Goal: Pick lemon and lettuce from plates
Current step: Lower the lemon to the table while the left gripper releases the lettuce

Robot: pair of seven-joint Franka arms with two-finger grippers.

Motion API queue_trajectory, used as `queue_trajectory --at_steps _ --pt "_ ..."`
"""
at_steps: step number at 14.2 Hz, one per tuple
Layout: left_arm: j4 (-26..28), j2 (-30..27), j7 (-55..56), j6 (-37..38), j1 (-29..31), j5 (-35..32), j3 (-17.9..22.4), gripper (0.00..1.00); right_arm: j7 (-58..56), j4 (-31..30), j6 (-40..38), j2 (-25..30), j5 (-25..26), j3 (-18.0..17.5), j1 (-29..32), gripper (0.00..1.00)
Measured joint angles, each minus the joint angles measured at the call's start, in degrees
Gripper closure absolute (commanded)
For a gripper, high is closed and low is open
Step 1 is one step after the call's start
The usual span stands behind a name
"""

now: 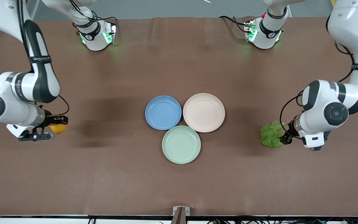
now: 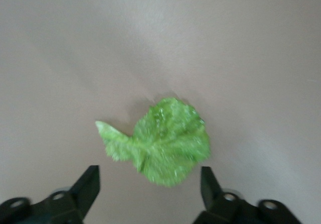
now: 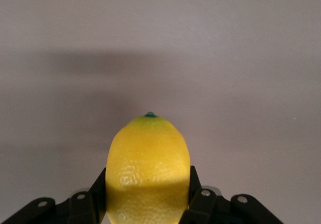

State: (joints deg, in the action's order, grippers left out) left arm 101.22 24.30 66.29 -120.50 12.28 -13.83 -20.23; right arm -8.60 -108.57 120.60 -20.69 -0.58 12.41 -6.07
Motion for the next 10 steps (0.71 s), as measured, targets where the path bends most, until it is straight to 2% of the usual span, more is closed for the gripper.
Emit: queue_trajectory --at_steps 4,10 --pt "-1.6 -6.7 -7.1 5.6 -0.1 0.0 -1.0 0.00 -0.4 -6.2 10.3 -2.7 0.0 -0.1 2.4 0.76" --pt "-13.3 -10.5 -25.6 23.9 0.2 0.0 -1.0 0.00 -3.1 -6.6 17.2 -7.9 0.0 -0.1 5.6 0.75"
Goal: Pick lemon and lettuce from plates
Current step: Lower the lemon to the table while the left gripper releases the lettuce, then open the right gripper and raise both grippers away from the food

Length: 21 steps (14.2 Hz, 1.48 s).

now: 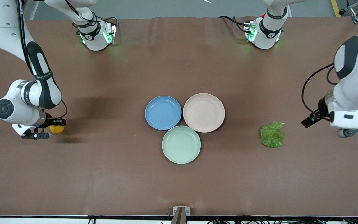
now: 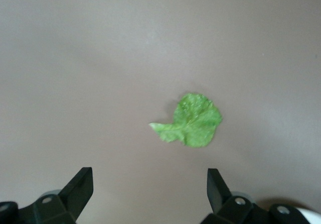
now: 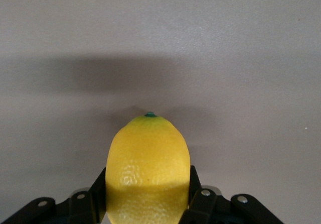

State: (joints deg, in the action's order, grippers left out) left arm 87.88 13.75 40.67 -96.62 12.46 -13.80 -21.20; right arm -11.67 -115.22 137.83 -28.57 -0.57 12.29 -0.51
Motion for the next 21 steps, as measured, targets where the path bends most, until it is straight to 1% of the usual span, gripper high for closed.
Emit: queue_trajectory --at_steps 1,2,3,4,5,8,9,11,13,14,15,16,17,18,21 --pt "-2.0 -0.5 -2.8 2.3 0.0 0.4 0.0 0.00 0.0 0.0 0.9 -0.7 0.0 0.0 0.1 0.73" --pt "-3.7 -0.9 -5.4 3.8 0.0 1.4 0.0 0.00 0.0 0.0 1.4 -1.1 0.0 -0.1 0.1 0.70" --pt "-5.2 -1.3 -7.5 5.3 0.1 2.5 0.1 0.00 0.0 0.1 1.4 -1.1 0.0 -0.1 0.1 0.63" --pt "-6.4 -1.7 -9.6 7.2 0.3 3.1 0.2 0.00 0.0 0.2 1.4 -1.2 0.0 -0.2 0.1 0.44" --pt "-7.2 -2.3 -12.1 8.5 0.8 3.7 0.2 0.00 0.0 0.2 1.5 -1.2 0.0 -0.2 0.1 0.01" --pt "-7.9 -4.8 -21.4 9.9 1.8 4.7 0.4 0.00 0.0 1.1 1.1 -0.8 0.0 -0.5 0.1 0.00" --pt "-7.9 -5.6 -23.8 10.4 1.8 4.8 0.5 0.00 0.0 1.9 -0.7 0.2 0.0 -0.6 0.1 0.00" --pt "-7.9 -6.6 -26.7 11.4 1.8 4.8 0.5 0.00 0.0 4.7 -10.0 4.2 0.0 -1.0 -0.4 0.00" --pt "-7.4 -7.3 -27.5 12.5 1.6 4.8 0.5 0.00 0.0 8.2 -21.2 10.3 -0.1 -1.3 -1.8 0.00" --pt "-6.9 -7.6 -27.5 12.7 0.9 4.8 1.0 0.00 0.0 9.4 -25.3 13.7 -0.1 -1.4 -2.5 0.00" --pt "-6.1 -8.0 -27.5 12.7 -0.9 4.9 2.8 0.00 0.0 9.7 -27.8 16.7 -0.1 -1.4 -3.1 0.00" --pt "-5.1 -8.7 -27.5 12.7 -3.7 5.1 5.8 0.00 0.0 9.7 -29.5 19.3 -0.1 -1.5 -3.7 0.00" --pt "-3.9 -9.5 -27.6 12.4 -6.5 5.8 8.8 0.00 0.1 9.6 -30.8 21.3 -0.1 -1.5 -4.2 0.00" --pt "-2.5 -10.7 -28.1 11.9 -8.2 7.2 10.8 0.00 0.1 9.6 -32.0 22.7 -0.1 -1.5 -4.5 0.00" --pt "1.2 -14.5 -30.2 10.3 -8.6 10.4 12.6 0.00 0.6 10.1 -35.9 25.8 -0.1 -1.6 -5.3 0.00"
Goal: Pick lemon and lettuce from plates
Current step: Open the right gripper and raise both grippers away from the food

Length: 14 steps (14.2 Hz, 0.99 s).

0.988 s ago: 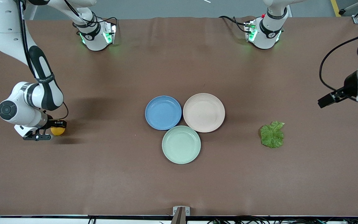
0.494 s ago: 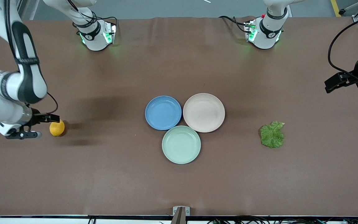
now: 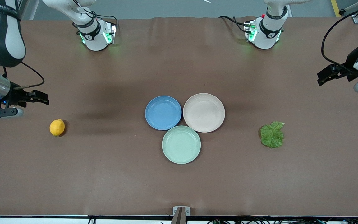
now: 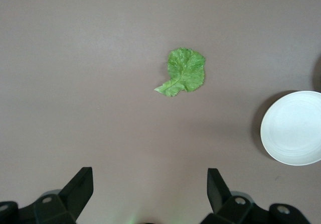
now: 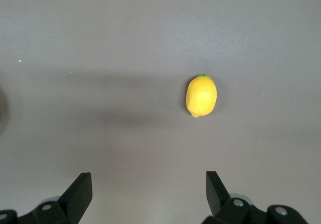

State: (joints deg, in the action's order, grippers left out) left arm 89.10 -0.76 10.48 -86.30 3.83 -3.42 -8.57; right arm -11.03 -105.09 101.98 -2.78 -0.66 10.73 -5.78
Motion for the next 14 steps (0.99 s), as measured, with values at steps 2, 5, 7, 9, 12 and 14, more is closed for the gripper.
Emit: queue_trajectory --at_steps 2,5,7,9,12,14 --pt "1.1 -1.6 -0.3 -0.1 0.0 0.3 0.2 0.00 1.1 2.9 -4.9 1.1 0.0 0.0 -0.2 0.00" --pt "1.6 -2.1 -0.3 -0.2 0.0 0.4 0.2 0.00 3.3 9.8 -13.0 1.6 0.0 -0.1 -0.8 0.00" --pt "1.7 -2.1 -0.3 -0.3 0.0 0.5 0.2 0.00 6.2 14.0 -17.6 1.7 0.0 -0.1 -2.3 0.00" --pt "1.8 -2.1 -0.5 -0.3 0.0 0.5 0.1 0.00 7.8 16.7 -19.9 1.8 0.1 -0.2 -3.6 0.00" --pt "1.8 -2.1 -1.7 -0.4 -0.2 0.6 -0.9 0.00 8.2 19.3 -20.4 1.8 0.1 0.0 -3.7 0.00" --pt "1.8 -2.1 -1.8 -0.7 -0.3 0.6 -2.5 0.00 8.2 20.3 -20.4 1.8 0.1 0.4 -3.6 0.00"
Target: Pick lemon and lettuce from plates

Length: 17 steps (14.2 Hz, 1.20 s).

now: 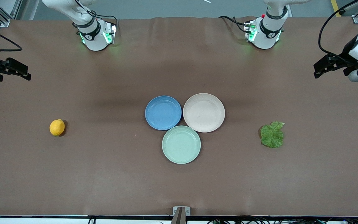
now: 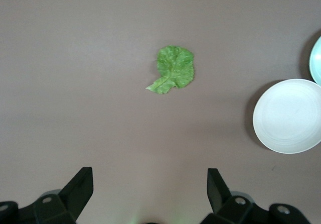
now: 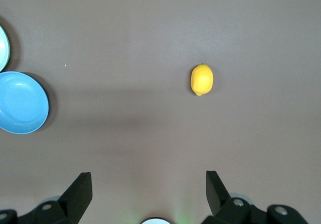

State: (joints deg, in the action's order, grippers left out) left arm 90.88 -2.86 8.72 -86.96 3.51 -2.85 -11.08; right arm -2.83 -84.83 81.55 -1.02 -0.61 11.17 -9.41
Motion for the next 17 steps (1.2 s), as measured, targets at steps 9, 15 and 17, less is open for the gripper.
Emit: queue_trajectory --at_steps 9,15,17 --pt "0.4 0.0 -4.5 -2.0 -0.3 4.5 -0.9 0.00 0.0 1.7 0.1 -0.1 0.0 0.5 0.1 0.00" --pt "0.6 0.0 -6.9 -2.0 0.0 4.5 -0.5 0.00 0.0 1.7 0.2 -0.1 0.0 -0.1 1.5 0.00" --pt "0.7 0.0 -6.9 -2.0 0.0 4.5 -0.4 0.00 0.0 1.7 0.2 -0.1 0.0 -2.6 4.5 0.00"
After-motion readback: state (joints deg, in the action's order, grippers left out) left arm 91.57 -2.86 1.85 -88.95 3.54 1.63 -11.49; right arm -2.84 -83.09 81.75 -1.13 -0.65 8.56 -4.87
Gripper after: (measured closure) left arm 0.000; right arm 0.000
